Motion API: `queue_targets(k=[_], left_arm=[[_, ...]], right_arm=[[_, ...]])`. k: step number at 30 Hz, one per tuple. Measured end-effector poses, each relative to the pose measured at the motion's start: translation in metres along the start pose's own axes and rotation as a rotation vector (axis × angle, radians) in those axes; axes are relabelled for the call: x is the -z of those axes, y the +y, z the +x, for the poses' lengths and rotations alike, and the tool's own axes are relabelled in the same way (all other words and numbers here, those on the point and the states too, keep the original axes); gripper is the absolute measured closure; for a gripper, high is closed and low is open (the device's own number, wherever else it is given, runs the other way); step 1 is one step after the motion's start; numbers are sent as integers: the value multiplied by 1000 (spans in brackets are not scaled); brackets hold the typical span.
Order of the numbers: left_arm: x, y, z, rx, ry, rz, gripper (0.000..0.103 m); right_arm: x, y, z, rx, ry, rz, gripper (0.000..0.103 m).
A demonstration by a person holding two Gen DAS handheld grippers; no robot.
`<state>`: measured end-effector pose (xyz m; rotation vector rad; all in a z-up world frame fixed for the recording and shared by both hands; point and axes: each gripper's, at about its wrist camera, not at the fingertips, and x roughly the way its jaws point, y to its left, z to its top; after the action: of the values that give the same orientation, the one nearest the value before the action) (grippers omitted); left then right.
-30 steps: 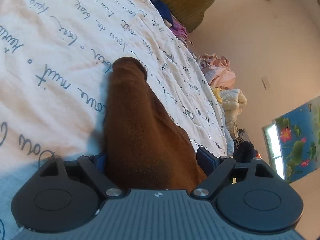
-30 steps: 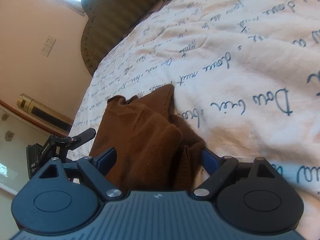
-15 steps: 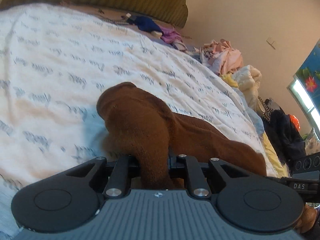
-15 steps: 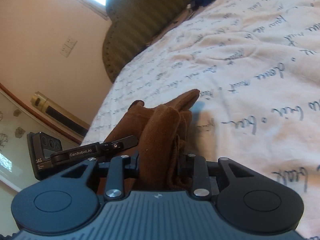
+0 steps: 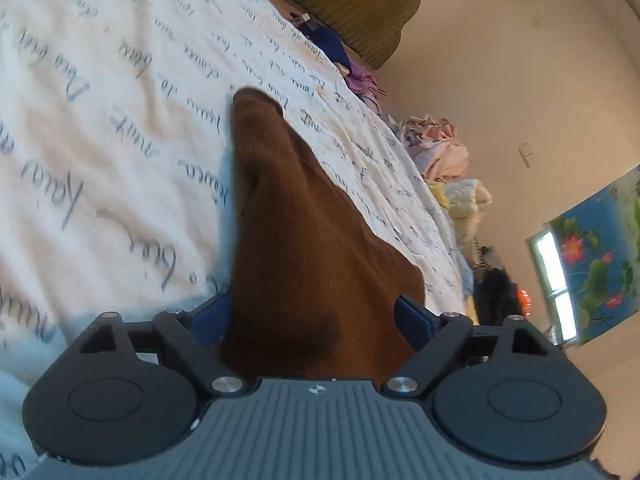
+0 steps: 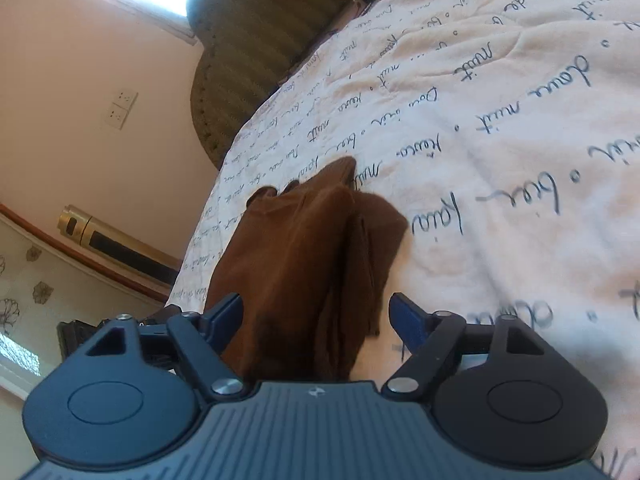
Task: Fold small clothes
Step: 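Grasp the folded sweater strip end with the right gripper while the left grasps too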
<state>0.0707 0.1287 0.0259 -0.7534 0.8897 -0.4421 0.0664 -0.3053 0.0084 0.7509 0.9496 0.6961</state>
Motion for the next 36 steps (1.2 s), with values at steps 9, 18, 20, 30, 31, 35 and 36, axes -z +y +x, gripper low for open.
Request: queue_targets(k=[9, 18, 20, 30, 31, 35, 36], left_arm=[[39, -15, 14, -67, 102, 21, 81], [78, -17, -18, -87, 62, 115, 43], [77, -29, -45, -121, -64, 157, 22], [94, -110, -3, -234, -214, 576, 12], [103, -109, 10, -243, -181, 616, 12], [132, -92, 35, -329, -175, 764, 10], [134, -91, 35, -324, -172, 775, 9]], right_arm=[[33, 17, 39, -15, 149, -40, 86], [63, 13, 4, -27, 172, -62, 75], [53, 10, -15, -49, 120, 1, 52], [-36, 22, 9, 27, -91, -36, 25], [-37, 22, 23, 36, -50, -47, 64], [-32, 13, 42, 159, -23, -165, 94], [-34, -1, 41, 175, -30, -114, 94]])
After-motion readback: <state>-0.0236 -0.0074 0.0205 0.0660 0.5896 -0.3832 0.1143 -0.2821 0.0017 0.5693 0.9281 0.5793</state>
